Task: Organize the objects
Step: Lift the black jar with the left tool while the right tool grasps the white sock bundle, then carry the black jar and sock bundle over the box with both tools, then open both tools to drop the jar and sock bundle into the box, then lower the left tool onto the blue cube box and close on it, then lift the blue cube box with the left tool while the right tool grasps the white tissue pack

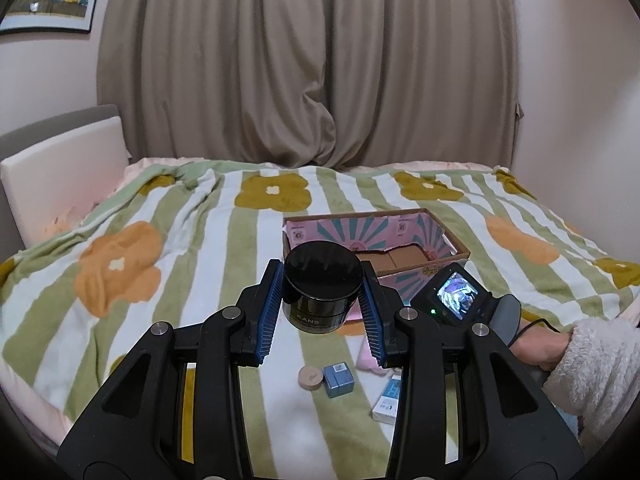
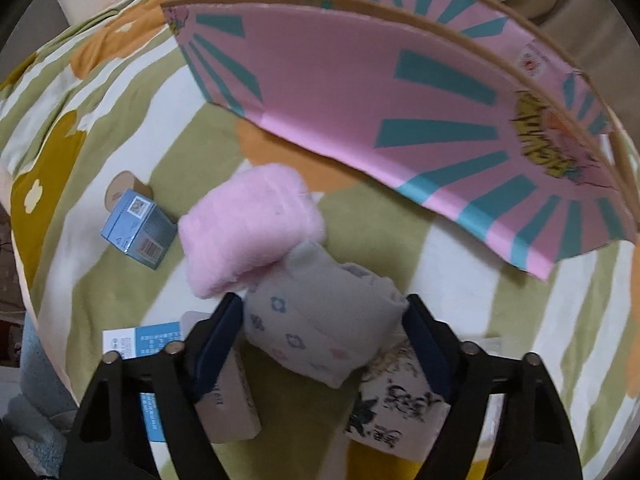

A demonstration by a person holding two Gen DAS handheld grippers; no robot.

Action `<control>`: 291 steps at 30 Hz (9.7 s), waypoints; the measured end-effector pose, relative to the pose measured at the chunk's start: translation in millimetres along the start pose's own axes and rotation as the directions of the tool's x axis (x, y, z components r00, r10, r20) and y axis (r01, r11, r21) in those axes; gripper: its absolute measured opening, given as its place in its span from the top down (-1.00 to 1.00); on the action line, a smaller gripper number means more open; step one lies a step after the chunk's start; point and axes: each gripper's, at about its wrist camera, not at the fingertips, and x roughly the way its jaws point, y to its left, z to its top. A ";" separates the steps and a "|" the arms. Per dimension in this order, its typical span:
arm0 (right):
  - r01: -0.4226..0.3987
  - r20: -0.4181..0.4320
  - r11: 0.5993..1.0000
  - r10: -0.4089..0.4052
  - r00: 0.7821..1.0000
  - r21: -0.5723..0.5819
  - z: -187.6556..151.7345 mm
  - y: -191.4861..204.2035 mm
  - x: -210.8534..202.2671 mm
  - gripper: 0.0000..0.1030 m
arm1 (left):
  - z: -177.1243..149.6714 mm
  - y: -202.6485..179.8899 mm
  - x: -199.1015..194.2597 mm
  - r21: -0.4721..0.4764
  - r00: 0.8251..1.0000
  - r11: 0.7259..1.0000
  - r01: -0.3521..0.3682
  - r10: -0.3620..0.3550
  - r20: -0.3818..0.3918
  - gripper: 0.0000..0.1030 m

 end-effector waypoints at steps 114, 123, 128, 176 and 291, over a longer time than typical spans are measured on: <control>-0.022 0.017 0.961 0.018 1.000 0.276 139.9 -128.1 -10.2 -0.76 | 14.6 -15.3 390.7 0.134 0.732 0.977 0.168 -0.033 -0.680 -0.06; -0.026 0.108 0.950 -0.009 0.994 0.312 131.0 -138.5 -34.3 -0.92 | 26.0 -14.1 377.7 0.115 0.771 0.980 0.166 -0.056 -0.635 -1.00; -0.022 0.121 0.947 -0.019 0.992 0.322 132.5 -139.7 -39.3 -0.92 | 28.6 -12.0 373.2 0.085 0.772 0.982 0.168 -0.078 -0.631 -1.00; 0.107 0.585 0.935 -0.297 0.755 0.337 -59.3 23.6 -206.9 -0.92 | -33.5 -6.4 51.3 -0.012 0.992 1.000 0.021 -0.023 -0.127 -1.00; 0.395 0.276 0.891 -0.447 0.851 0.225 -58.9 13.3 -53.1 -0.78 | 10.2 -14.7 33.6 -0.042 0.999 0.998 0.038 -0.039 -0.036 0.36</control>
